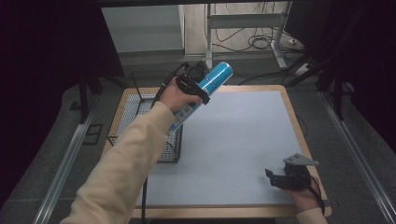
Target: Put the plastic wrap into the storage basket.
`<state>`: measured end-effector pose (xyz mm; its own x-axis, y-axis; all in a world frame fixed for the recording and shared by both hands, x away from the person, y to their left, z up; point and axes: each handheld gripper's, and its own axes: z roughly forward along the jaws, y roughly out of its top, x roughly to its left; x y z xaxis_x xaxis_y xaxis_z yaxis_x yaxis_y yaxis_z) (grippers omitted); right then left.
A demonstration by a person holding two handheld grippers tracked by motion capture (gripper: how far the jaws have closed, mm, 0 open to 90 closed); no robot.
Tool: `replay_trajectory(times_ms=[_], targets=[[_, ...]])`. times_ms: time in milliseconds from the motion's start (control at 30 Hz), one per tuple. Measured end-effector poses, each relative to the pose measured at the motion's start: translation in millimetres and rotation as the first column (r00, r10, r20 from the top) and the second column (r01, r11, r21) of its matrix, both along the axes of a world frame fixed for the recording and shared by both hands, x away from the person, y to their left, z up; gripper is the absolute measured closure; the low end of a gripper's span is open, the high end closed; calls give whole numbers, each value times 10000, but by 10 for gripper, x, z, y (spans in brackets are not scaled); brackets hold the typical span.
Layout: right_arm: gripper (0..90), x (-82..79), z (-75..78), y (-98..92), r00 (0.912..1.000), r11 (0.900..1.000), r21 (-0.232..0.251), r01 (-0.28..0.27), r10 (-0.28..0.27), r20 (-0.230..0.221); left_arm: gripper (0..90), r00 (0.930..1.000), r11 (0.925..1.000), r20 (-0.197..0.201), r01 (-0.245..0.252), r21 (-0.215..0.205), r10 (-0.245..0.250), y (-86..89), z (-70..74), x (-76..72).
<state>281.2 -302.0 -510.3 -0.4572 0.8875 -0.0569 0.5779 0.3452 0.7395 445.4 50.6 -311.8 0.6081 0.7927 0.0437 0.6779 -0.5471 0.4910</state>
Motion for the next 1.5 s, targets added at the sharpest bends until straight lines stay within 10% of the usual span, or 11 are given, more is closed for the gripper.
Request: replay_trajectory(times_ms=[367, 1500], targets=[[156, 3, -6, -12, 10000, 10000, -26, 49, -49, -9, 314, 9977, 9984, 486, -495, 270, 481, 177, -48, 129], [157, 20, -27, -29, 9998, 9995, -217, 221, -221, 10, 314, 9917, 9908, -182, -1259, 495, 1270, 708, -436, 515]])
